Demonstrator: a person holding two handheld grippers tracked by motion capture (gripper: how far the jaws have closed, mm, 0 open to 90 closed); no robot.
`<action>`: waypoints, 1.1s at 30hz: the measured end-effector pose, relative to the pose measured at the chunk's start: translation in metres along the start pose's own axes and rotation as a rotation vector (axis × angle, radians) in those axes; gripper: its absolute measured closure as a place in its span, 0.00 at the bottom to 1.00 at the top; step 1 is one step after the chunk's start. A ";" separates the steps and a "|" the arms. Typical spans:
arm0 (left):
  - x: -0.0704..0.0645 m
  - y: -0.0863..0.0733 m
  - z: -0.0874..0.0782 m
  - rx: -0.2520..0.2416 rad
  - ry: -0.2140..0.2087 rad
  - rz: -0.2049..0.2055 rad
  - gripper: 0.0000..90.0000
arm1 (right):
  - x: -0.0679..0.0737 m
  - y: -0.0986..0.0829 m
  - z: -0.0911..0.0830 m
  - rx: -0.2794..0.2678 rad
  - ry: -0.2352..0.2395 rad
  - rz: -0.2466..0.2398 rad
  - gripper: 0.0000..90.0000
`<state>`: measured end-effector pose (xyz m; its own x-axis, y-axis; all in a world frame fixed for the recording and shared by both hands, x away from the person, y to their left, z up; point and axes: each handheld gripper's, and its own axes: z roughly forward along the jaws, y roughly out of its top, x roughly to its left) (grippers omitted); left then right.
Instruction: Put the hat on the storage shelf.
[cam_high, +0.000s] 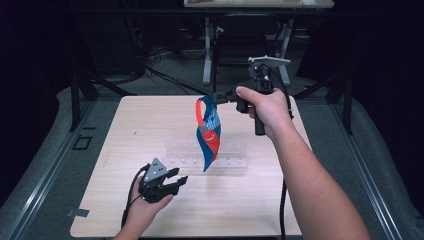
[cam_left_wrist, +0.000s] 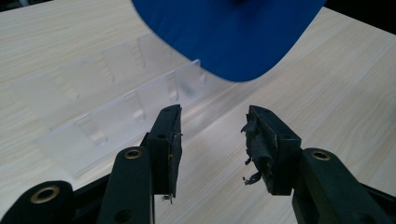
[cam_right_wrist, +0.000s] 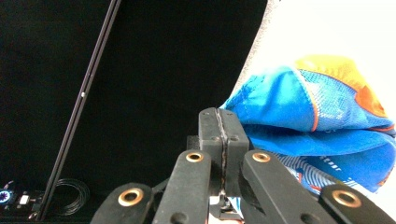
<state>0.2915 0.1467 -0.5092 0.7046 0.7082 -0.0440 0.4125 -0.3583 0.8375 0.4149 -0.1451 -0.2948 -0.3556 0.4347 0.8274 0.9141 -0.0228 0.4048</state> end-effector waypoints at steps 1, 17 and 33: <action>-0.002 0.002 0.003 -0.010 -0.004 0.004 0.62 | -0.001 0.000 0.000 -0.001 0.003 0.001 1.00; -0.033 0.032 0.032 0.000 -0.012 0.089 0.69 | -0.003 -0.003 -0.002 0.004 0.008 -0.002 1.00; -0.030 0.030 0.037 0.033 0.068 0.140 0.96 | -0.001 -0.005 -0.005 0.004 0.013 -0.004 1.00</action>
<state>0.3034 0.0921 -0.5032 0.7161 0.6893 0.1099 0.3324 -0.4752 0.8146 0.4097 -0.1494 -0.2956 -0.3615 0.4230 0.8309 0.9135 -0.0177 0.4065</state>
